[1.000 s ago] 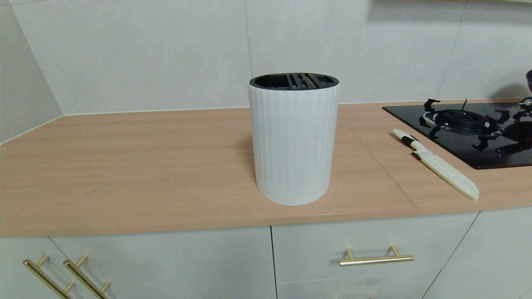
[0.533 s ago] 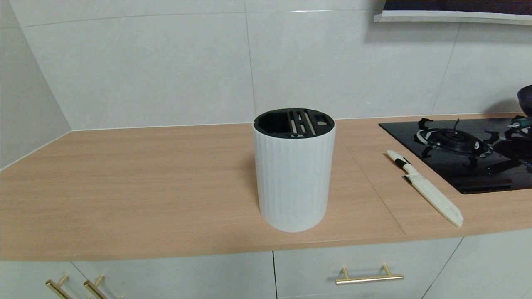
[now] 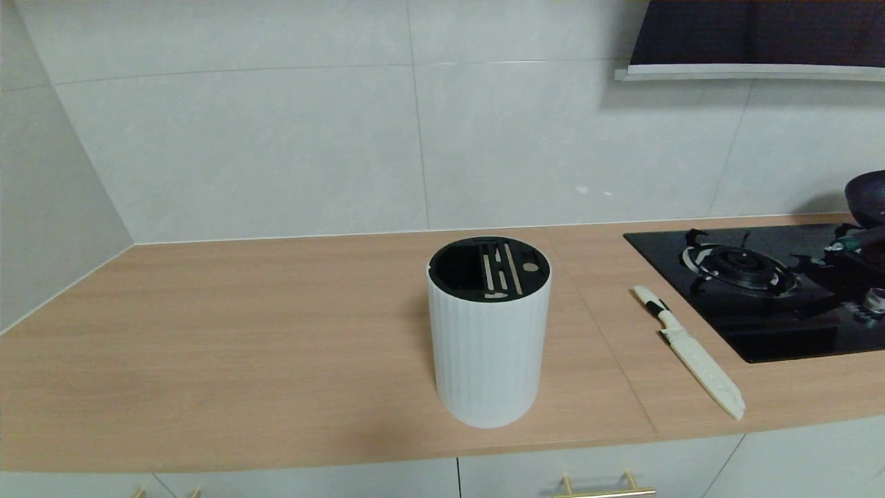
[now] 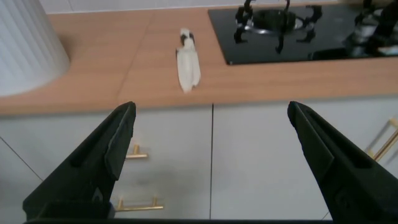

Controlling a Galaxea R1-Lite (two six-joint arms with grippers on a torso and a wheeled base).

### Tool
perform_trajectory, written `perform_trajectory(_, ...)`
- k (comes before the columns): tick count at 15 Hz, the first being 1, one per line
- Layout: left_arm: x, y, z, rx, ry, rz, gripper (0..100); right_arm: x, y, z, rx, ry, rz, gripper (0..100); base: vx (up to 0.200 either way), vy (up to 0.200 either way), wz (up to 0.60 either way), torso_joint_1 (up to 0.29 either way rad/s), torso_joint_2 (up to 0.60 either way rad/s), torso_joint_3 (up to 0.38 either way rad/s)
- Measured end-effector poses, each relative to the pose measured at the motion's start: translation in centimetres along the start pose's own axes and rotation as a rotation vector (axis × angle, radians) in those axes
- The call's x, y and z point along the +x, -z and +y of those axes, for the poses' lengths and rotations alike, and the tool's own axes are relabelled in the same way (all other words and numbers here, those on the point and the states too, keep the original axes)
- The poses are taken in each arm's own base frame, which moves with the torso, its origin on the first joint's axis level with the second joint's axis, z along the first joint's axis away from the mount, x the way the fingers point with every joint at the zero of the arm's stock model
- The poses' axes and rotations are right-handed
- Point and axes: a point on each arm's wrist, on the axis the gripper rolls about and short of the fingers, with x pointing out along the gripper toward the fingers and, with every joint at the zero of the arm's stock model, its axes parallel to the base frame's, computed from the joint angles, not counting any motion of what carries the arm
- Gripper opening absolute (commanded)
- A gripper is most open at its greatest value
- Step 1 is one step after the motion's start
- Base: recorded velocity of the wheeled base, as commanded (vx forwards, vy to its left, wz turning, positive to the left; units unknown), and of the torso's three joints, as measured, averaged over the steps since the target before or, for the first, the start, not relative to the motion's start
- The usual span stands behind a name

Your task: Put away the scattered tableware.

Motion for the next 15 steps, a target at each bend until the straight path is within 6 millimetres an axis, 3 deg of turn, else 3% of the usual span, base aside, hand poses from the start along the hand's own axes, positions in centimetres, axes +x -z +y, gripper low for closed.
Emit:
perform_trajectory(11,0.00,0.00,0.00,0.000,0.001,0.000,100,0.00,0.00,0.00,0.000,0.000,0.000,100,0.000,0.000,0.00,0.250,-0.53,-0.289)
perform_trajectory(15,0.00,0.00,0.00,0.000,0.000,0.000,100,0.00,0.00,0.00,0.000,0.000,0.000,100,0.000,0.000,0.00,0.020,-0.03,-0.018)
